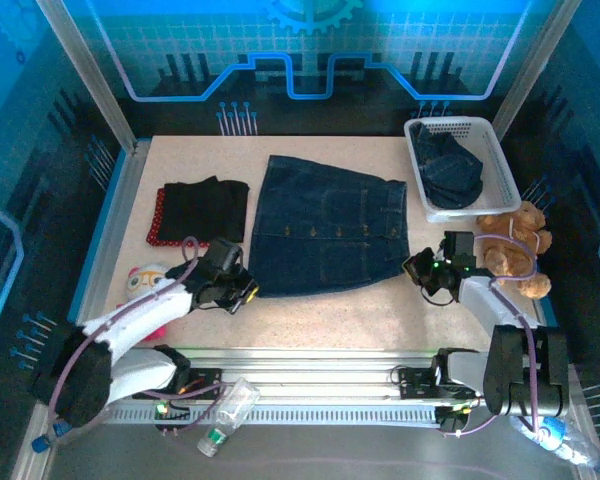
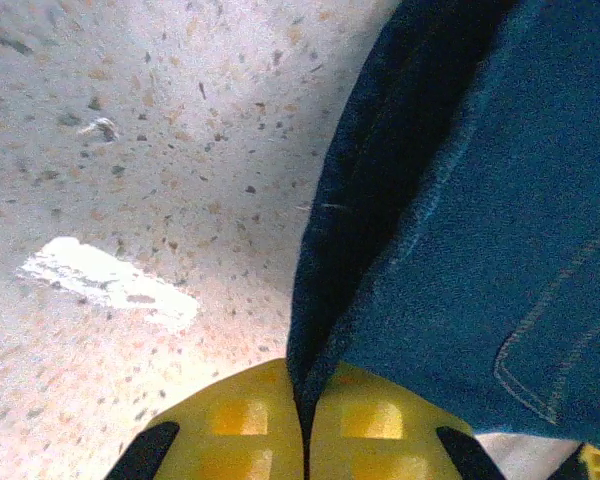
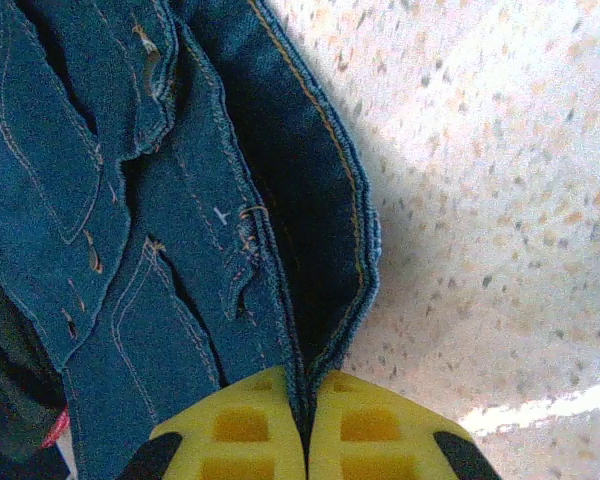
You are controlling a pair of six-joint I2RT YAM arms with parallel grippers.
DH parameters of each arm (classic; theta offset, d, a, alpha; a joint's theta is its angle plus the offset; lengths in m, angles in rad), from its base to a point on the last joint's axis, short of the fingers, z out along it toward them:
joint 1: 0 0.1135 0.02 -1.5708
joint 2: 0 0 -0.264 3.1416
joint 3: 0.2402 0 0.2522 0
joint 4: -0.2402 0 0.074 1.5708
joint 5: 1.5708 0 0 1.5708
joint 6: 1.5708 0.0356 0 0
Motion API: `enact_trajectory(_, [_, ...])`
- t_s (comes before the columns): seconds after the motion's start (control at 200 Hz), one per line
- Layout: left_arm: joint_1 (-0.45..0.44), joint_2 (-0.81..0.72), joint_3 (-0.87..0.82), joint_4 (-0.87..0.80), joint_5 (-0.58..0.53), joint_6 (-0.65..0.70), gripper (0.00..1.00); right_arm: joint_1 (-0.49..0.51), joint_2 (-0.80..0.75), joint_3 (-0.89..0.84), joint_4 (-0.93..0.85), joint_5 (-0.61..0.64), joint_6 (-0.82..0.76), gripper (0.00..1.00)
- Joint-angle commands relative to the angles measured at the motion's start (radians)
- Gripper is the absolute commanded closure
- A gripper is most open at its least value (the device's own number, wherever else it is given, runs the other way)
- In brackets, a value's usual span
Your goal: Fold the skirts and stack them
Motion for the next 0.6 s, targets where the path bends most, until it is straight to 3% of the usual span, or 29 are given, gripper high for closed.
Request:
enact_trajectory(0.0, [-0.004,-0.147,0.023,-0.23,-0.14,0.011,1.0,0.035,-0.052,0.011,-0.081,-0.012,0.031,1.0])
enact_trajectory(0.14, [0.008,-0.296,0.111,-0.383,-0.295,0.105,1.0,0.09,-0.139,0.032,-0.132,0.022,0.105,1.0])
enact_trajectory(0.24, [0.084,-0.284,0.226,-0.359,-0.289,0.232,1.0,0.112,-0.195,0.073,-0.12,0.081,0.149,1.0])
enact_trajectory(0.41, [0.208,-0.065,0.478,-0.257,-0.217,0.473,1.0,0.124,-0.152,0.161,0.012,0.173,0.176,1.0])
enact_trajectory(0.595, [0.258,0.226,0.699,-0.133,-0.128,0.622,1.0,0.13,0.063,0.312,0.156,0.225,0.156,1.0])
